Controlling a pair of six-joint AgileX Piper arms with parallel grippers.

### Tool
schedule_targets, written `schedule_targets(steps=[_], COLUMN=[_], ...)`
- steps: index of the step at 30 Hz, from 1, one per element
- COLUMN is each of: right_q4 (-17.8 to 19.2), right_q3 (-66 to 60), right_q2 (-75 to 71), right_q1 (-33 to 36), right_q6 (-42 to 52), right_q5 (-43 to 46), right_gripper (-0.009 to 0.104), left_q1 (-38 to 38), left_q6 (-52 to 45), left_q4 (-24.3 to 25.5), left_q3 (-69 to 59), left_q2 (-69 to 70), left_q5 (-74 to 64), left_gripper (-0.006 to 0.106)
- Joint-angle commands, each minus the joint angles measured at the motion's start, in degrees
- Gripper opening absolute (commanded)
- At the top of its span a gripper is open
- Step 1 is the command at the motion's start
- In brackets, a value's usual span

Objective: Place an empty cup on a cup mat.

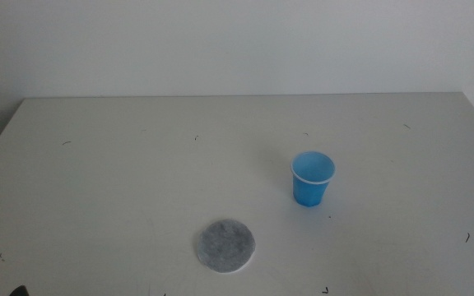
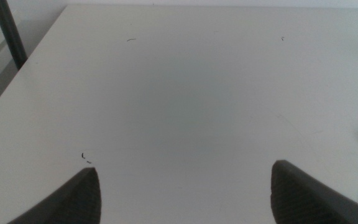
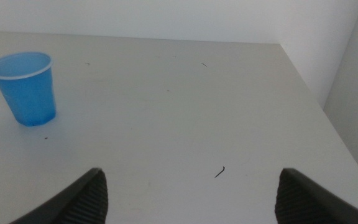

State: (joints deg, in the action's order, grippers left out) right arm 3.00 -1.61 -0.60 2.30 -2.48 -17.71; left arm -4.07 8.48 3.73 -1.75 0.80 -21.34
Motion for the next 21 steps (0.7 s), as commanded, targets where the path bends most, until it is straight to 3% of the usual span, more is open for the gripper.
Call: schedule_targets(steps=[1, 12, 21], right_q4=[-0.2, -1.0, -1.5], right_q3=[0.4, 8.6, 18.9], right_q2=[-1.5, 1.0, 12.8], right_q1=[-0.3, -0.3, -0.3], right_q6=[0.1, 0.1, 0.1], right_q5=[4.0, -4.3, -7.2], right_gripper=[0.085, 0.085, 0.085], left_q1=[0.1, 0.1, 0.1], left_q6=[0.6, 0.6, 0.6], left_q4=[0.0, 0.0, 0.0], left_q3=[0.3, 0.3, 0.3], left_q2=[0.2, 0.2, 0.2], left_q5=[3.8, 3.8, 3.8], left_gripper=[0.105, 0.105, 0.105])
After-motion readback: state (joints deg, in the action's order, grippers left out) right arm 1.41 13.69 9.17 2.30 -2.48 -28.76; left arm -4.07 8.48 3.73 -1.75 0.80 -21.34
